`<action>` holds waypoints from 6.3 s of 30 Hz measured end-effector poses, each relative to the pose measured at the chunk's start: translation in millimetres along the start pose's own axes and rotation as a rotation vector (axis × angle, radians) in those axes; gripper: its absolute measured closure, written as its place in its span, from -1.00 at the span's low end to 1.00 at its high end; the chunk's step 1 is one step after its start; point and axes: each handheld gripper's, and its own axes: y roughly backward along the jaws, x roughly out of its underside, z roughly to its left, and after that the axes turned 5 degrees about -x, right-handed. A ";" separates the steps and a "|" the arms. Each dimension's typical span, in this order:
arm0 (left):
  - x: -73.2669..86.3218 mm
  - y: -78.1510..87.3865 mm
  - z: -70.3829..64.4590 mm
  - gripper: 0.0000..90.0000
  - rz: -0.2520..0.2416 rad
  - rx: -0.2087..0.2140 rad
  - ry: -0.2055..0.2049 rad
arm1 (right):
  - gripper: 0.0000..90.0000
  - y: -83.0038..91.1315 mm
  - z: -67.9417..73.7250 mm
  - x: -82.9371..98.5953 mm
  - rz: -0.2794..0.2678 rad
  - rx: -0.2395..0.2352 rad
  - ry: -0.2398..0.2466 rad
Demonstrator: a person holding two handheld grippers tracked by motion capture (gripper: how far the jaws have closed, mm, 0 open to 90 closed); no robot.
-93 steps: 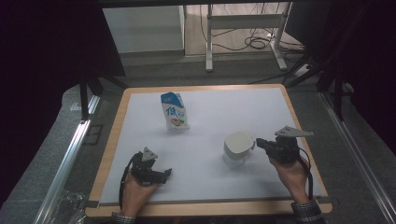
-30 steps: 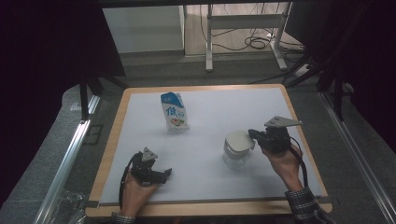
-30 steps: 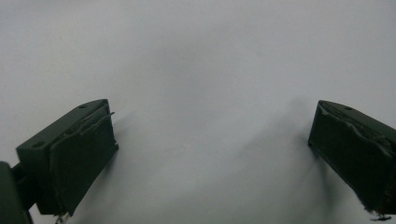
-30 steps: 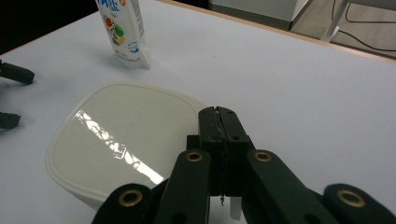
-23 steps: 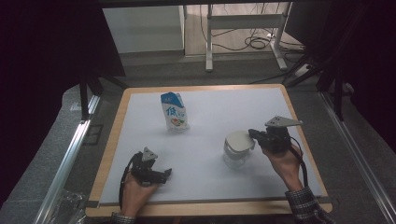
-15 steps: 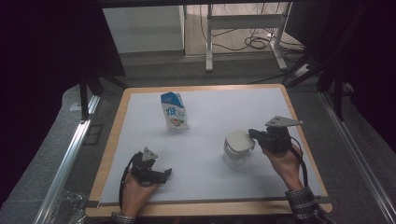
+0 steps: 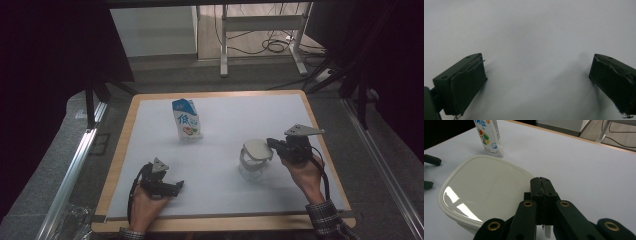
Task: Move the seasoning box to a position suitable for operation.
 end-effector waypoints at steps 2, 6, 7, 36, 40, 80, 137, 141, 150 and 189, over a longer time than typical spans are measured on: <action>0.0 0.1 0.1 -0.99 0.001 0.001 -0.002 | 1.00 0.0 -0.4 0.3 -0.002 -0.002 0.000; 0.0 0.1 0.1 -0.99 0.001 0.001 -0.002 | 1.00 0.1 -0.5 0.5 -0.003 -0.005 0.000; 0.0 0.1 0.1 -0.99 0.001 0.001 -0.002 | 1.00 0.1 -0.6 0.6 -0.004 -0.005 0.000; 0.0 0.2 0.3 -0.99 0.004 0.001 -0.005 | 1.00 -1.1 -5.8 6.7 -0.005 0.001 -0.005; 0.0 0.2 0.3 -0.99 0.004 0.001 -0.004 | 1.00 -1.8 -6.6 8.0 -0.001 0.004 -0.009; -1.2 5.4 6.3 -0.87 -0.006 0.026 0.010 | 0.76 7.4 -17.8 34.1 -0.013 0.045 -0.045; -79.7 6.3 44.1 -0.74 -0.080 0.081 -0.056 | 0.19 14.7 1.4 73.8 0.036 0.068 -0.082; -84.7 5.3 46.7 -0.74 -0.092 0.079 -0.063 | 0.18 14.7 2.0 75.5 0.036 0.065 -0.088; -98.0 3.4 54.7 -0.70 -0.093 0.075 -0.073 | 0.15 13.5 4.5 81.9 0.042 0.058 -0.095; -158.1 -10.5 83.5 -0.26 -0.115 0.086 -0.095 | -0.05 5.5 7.5 100.9 0.089 0.064 -0.088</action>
